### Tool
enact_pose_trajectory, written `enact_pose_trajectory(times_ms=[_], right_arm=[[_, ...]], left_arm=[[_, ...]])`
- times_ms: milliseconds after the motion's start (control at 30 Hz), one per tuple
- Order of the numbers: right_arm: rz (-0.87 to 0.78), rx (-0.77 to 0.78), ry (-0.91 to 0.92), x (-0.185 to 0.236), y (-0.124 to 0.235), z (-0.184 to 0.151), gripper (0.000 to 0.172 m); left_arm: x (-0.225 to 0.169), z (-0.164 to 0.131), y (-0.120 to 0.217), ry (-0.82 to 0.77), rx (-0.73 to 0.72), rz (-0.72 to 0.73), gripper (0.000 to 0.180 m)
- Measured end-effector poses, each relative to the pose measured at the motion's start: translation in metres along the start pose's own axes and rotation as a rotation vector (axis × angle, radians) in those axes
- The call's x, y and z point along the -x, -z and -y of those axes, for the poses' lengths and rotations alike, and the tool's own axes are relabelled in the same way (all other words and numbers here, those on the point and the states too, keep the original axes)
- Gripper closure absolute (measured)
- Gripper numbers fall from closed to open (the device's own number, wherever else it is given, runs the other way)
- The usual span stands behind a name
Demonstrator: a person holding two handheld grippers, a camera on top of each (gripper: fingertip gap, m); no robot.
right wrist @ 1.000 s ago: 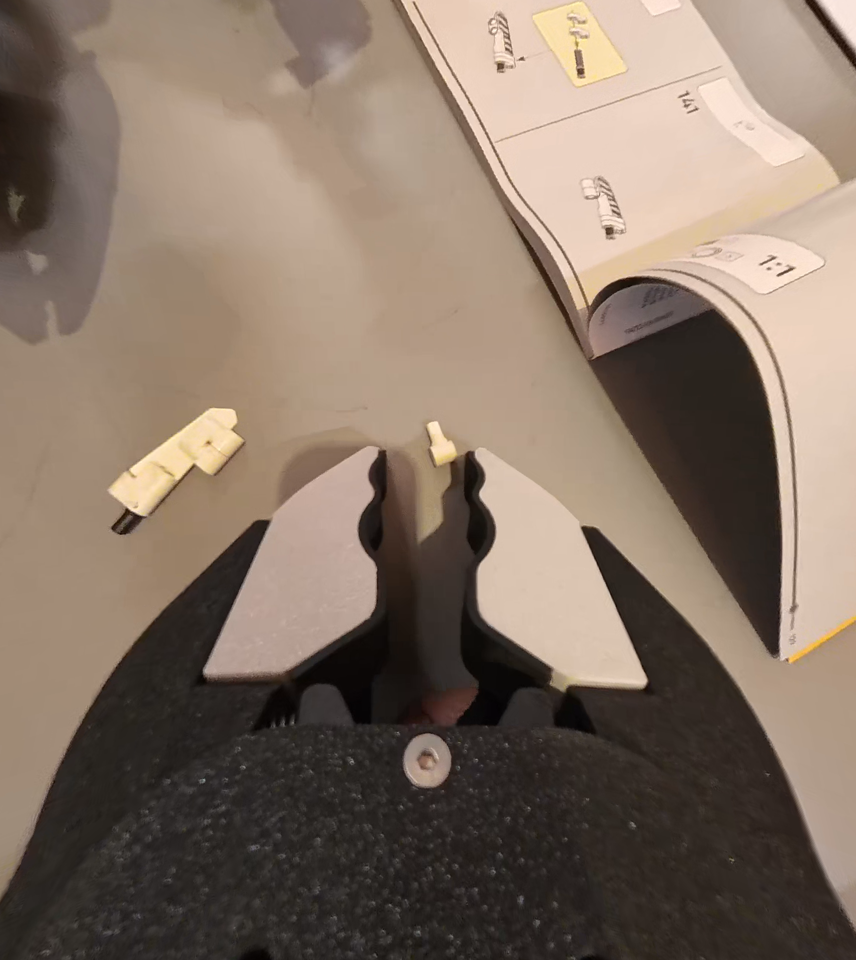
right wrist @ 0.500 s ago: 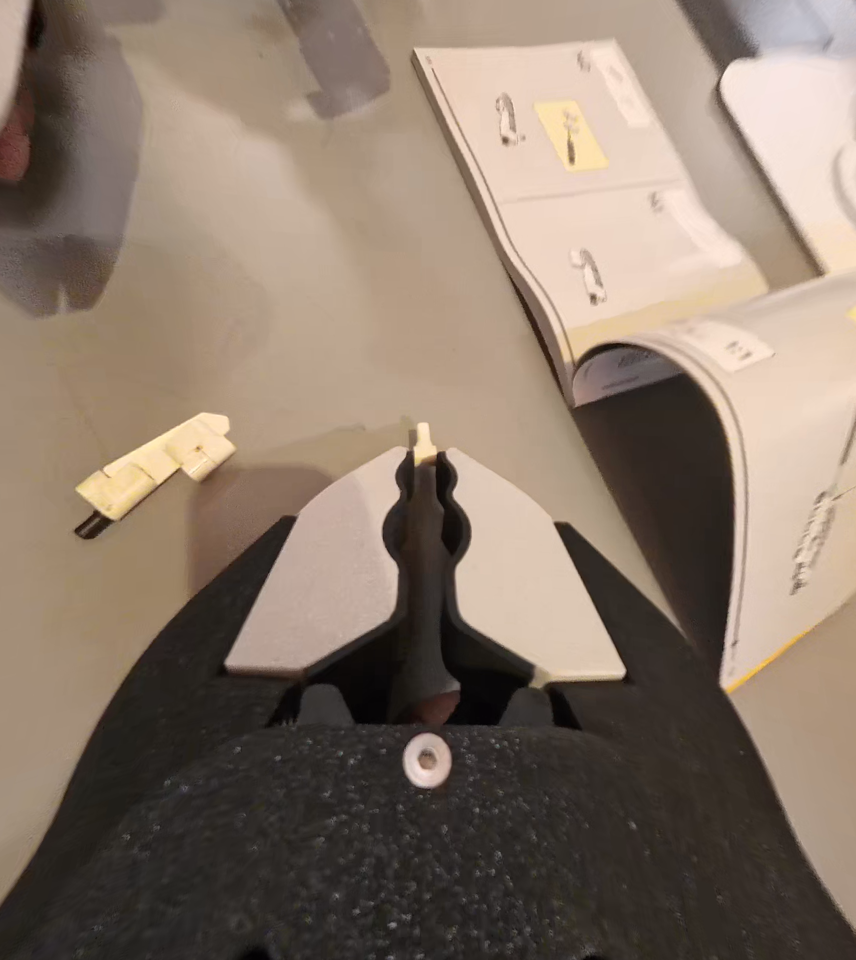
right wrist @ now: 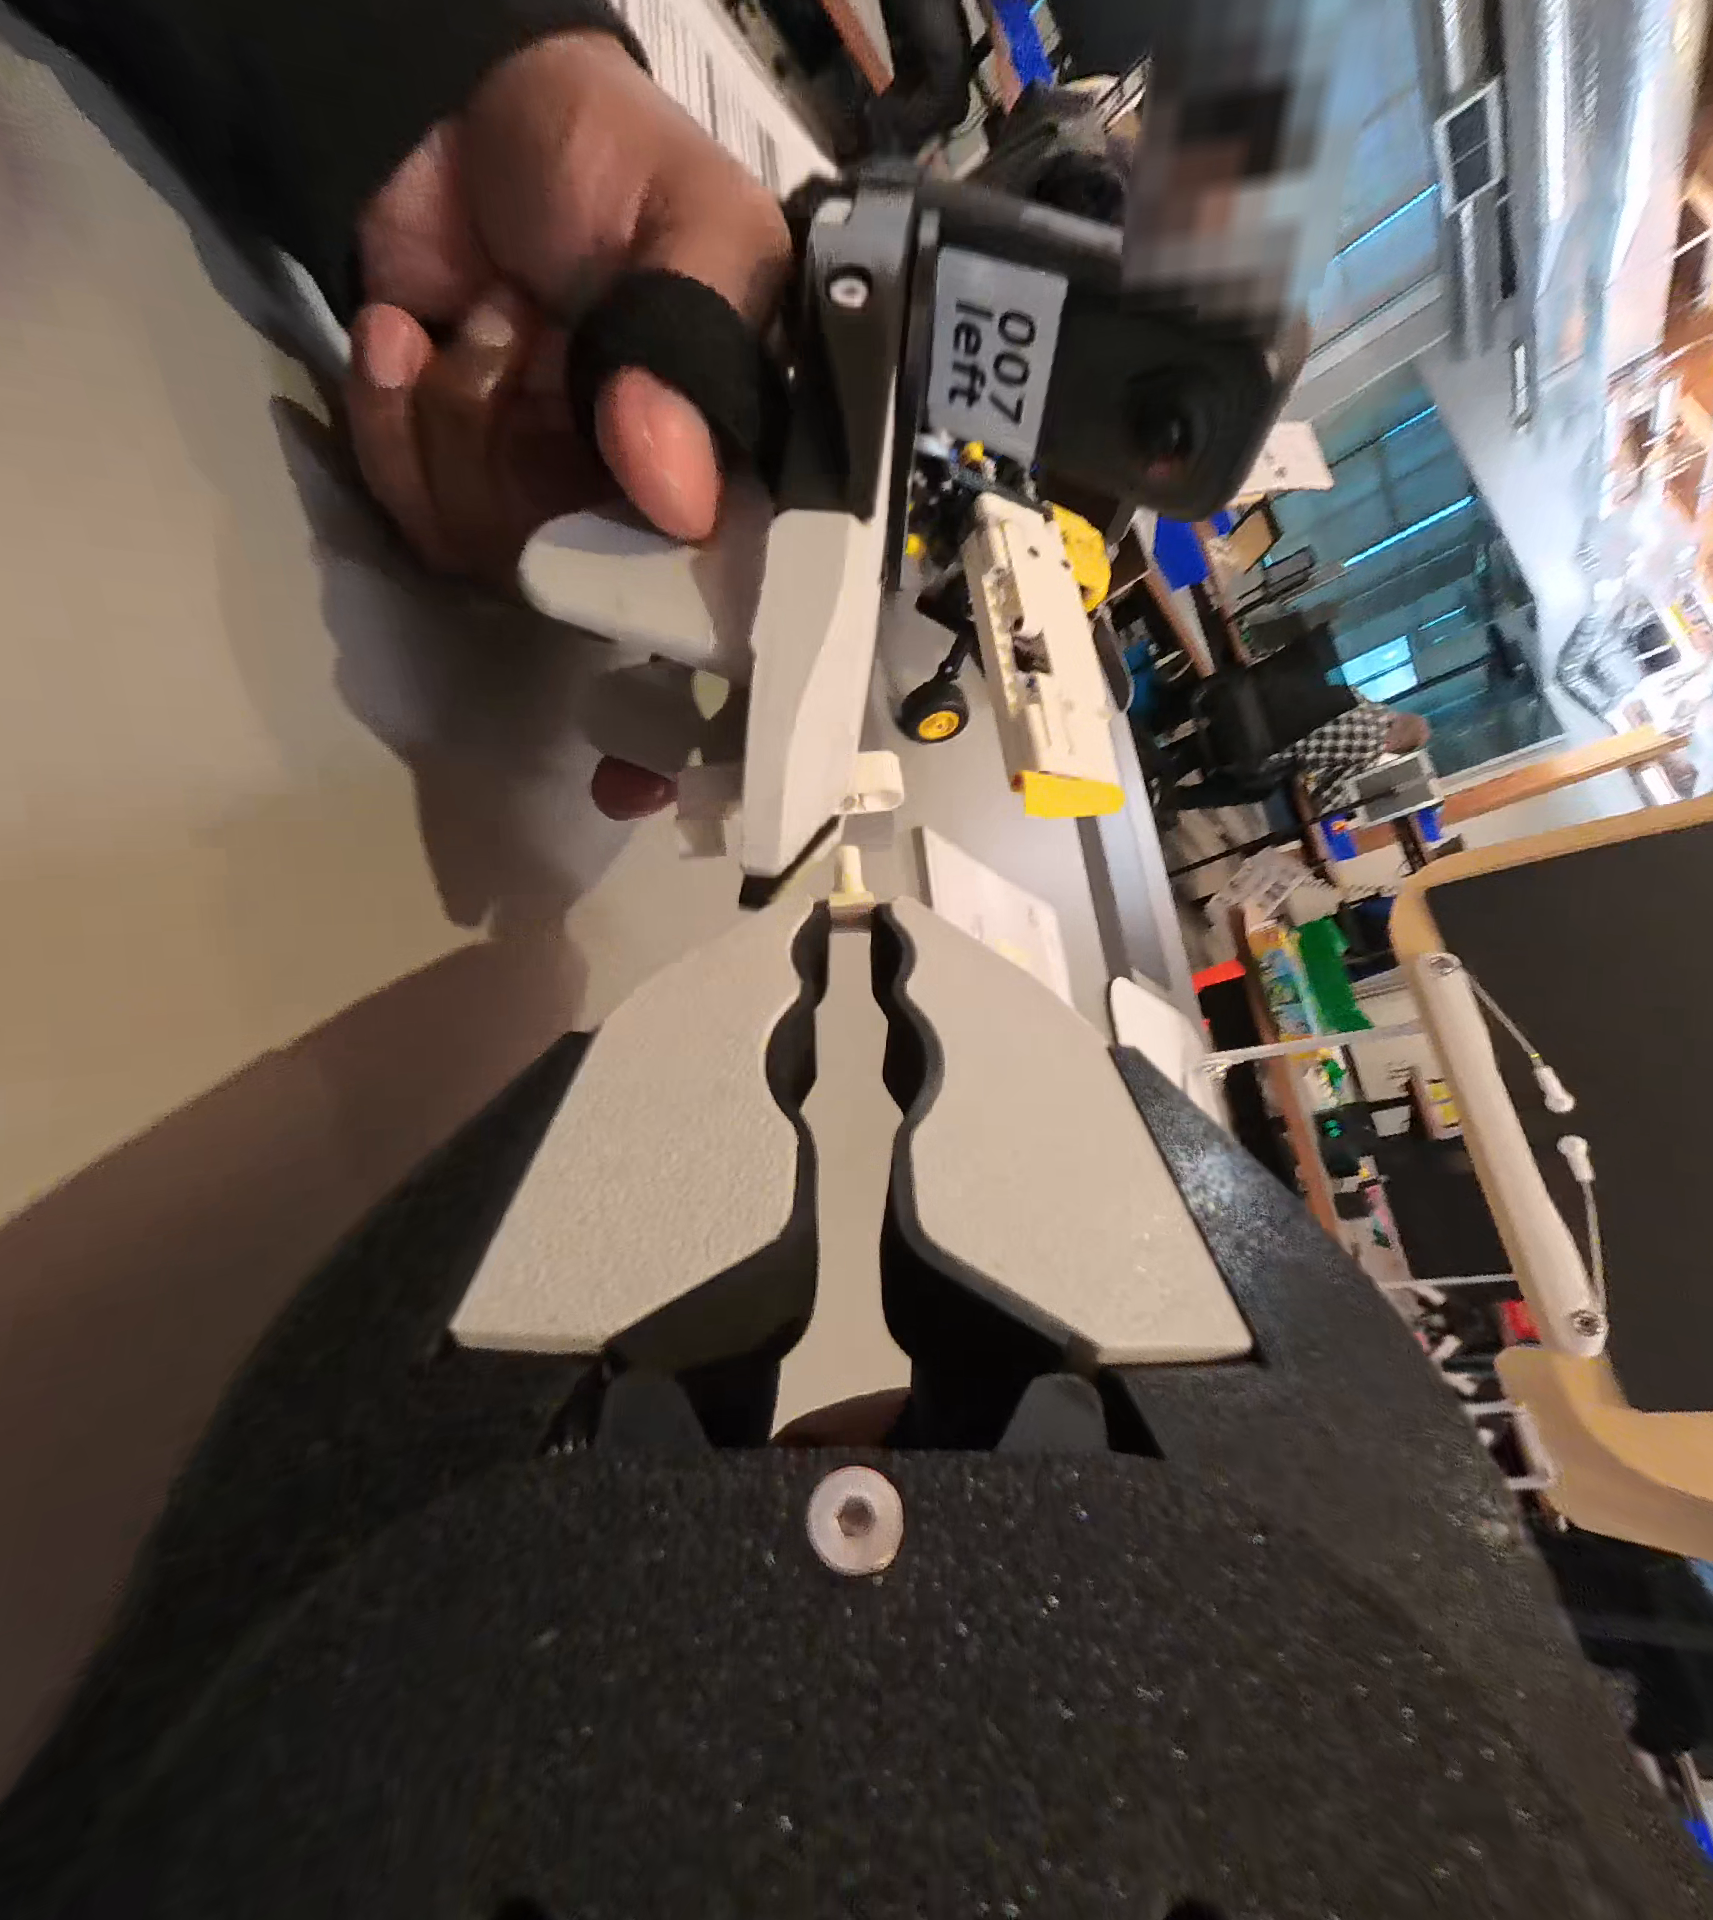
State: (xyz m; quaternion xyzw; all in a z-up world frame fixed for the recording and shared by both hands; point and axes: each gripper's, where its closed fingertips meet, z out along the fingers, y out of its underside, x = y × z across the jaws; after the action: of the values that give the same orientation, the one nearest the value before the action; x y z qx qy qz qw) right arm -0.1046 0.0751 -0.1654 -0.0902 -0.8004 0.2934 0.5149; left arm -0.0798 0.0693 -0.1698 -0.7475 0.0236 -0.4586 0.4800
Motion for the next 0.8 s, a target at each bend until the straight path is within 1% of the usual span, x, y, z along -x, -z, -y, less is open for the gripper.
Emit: enact_pose_trajectory(times_ms=[100, 167, 467, 567, 800], right_arm=[[-0.037, -0.037, 0.012, -0.005, 0.006, 0.006, 0.164], [-0.048, -0.063, 0.006, -0.007, 0.009, 0.012, 0.164], [-0.032, -0.011, 0.084, 0.003, 0.011, 0.014, 0.164], [-0.034, 0.027, 0.118, 0.005, 0.011, 0.011, 0.164], [0.005, 0.149, 0.213, 0.021, 0.008, 0.0, 0.165]], left_arm=[[-0.009, -0.002, 0.001, 0.002, 0.015, -0.073, 0.173], [-0.01, -0.002, 0.0, 0.018, 0.025, -0.088, 0.173], [-0.009, -0.012, -0.008, 0.005, 0.101, -0.066, 0.173], [-0.004, -0.016, -0.011, -0.015, 0.12, -0.014, 0.173], [0.018, -0.034, -0.016, -0.146, 0.258, 0.21, 0.172]])
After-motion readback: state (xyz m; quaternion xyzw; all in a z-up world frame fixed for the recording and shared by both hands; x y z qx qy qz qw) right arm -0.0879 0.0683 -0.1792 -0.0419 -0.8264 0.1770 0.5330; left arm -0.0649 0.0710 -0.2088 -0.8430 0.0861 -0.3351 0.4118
